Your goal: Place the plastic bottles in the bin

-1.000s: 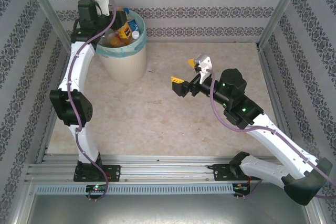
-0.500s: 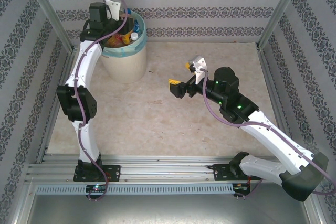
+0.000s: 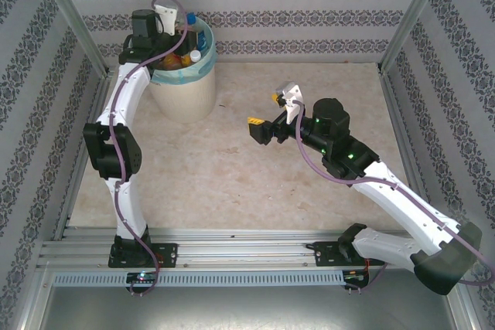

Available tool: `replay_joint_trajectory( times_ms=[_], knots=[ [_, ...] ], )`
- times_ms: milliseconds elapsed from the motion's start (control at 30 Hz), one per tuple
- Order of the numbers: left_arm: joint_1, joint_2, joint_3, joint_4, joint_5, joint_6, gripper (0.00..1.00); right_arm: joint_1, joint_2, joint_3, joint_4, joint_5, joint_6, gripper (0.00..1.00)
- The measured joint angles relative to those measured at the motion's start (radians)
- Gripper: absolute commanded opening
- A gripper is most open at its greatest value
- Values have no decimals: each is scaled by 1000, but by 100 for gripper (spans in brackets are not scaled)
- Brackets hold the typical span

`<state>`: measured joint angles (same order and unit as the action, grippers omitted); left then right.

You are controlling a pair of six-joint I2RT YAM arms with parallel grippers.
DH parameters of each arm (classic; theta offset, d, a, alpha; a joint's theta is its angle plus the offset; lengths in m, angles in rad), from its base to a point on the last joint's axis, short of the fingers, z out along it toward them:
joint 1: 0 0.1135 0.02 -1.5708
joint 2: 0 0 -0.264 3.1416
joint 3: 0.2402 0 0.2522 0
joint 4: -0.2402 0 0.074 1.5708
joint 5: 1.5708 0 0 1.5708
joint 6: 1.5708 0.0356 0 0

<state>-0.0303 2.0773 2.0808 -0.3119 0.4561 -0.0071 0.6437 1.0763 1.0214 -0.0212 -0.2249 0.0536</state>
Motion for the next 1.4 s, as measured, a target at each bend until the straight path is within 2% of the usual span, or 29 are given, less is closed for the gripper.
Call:
replay_joint_trajectory(
  times_ms=[167, 533, 633, 733, 800, 833, 933, 1033, 1100, 1400],
  knots=[
    [5, 2, 2, 4, 13, 0, 42, 0, 2, 10, -11, 0, 0, 98],
    [17, 60, 194, -161, 50, -69, 75, 0, 32, 40, -16, -5, 3, 97],
    [18, 63, 246, -197, 63, -102, 82, 0, 32, 44, -17, -8, 4, 97],
    [19, 58, 272, -199, 68, -119, 83, 0, 32, 45, -17, -11, 4, 97],
    [19, 51, 276, -200, 68, -125, 79, 0, 32, 45, -18, -11, 5, 97],
    [19, 48, 277, -201, 66, -125, 72, 0, 32, 45, -18, -11, 7, 97],
    [19, 42, 280, -202, 51, -131, 42, 0, 32, 45, -19, -11, 13, 97],
    [19, 41, 282, -200, 39, -142, 22, 0, 32, 45, -21, -12, 20, 97],
    [18, 41, 283, -202, 37, -150, 17, 0, 32, 45, -21, -11, 22, 97],
    [4, 78, 317, -254, 37, -127, 12, 0, 32, 45, -31, -12, 23, 97]
  ],
)
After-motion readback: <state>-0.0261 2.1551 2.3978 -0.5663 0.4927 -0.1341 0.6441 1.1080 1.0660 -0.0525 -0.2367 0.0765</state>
